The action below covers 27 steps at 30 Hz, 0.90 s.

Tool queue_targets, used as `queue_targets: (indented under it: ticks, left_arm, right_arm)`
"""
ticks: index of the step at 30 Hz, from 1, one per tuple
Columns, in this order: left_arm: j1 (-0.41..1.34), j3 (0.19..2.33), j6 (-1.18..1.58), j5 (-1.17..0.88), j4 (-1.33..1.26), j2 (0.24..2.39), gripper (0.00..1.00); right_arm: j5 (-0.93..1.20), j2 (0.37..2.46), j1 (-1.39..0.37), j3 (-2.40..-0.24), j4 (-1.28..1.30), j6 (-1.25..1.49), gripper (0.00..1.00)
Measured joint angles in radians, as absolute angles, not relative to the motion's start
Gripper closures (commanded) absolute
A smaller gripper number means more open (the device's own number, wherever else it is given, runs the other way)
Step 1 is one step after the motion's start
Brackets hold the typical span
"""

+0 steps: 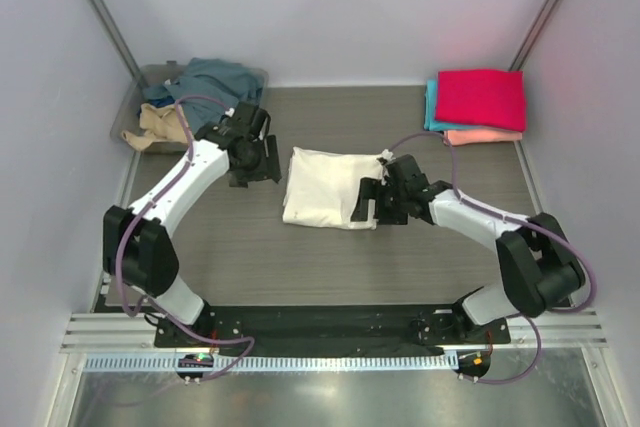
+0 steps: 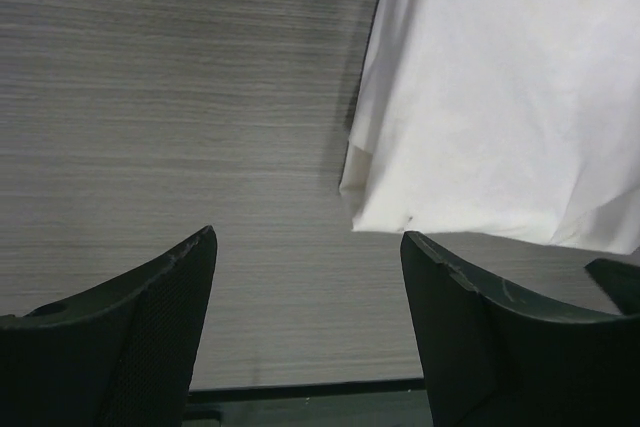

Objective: Fold and stack the t-shirts
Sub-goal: Fold the tshirt, then neatly place the folded tshirt to the corner

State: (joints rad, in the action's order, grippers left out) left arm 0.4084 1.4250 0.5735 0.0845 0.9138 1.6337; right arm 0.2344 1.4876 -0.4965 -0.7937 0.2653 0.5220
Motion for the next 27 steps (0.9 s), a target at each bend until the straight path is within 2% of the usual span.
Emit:
queue_targets:
  ticks: [4, 9, 17, 23, 27]
  left_arm:
    - [0.408, 1.373, 0.562, 0.087, 0.924, 1.544, 0.25]
    - [0.408, 1.265, 0.541, 0.091, 0.932, 1.387, 0.25]
    - [0.408, 1.135, 0.514, 0.125, 0.924, 1.237, 0.25]
    - [0.408, 1.096, 0.504, 0.144, 0.925, 1.213, 0.25]
    - [0.408, 1.089, 0.488, 0.159, 0.925, 1.203, 0.25]
  right_arm:
    - [0.192, 1.401, -0.437, -0.799, 0.294, 0.506, 0.02]
    - [0.216, 1.375, -0.31, -0.83, 0.301, 0.474, 0.0]
    - [0.348, 1.64, -0.182, -0.928, 0.165, 0.459, 0.01]
    - [0.461, 1.848, -0.141, -1.051, 0.022, 0.5, 0.07]
    - [0.538, 1.962, -0.132, -1.124, -0.109, 0.557, 0.17]
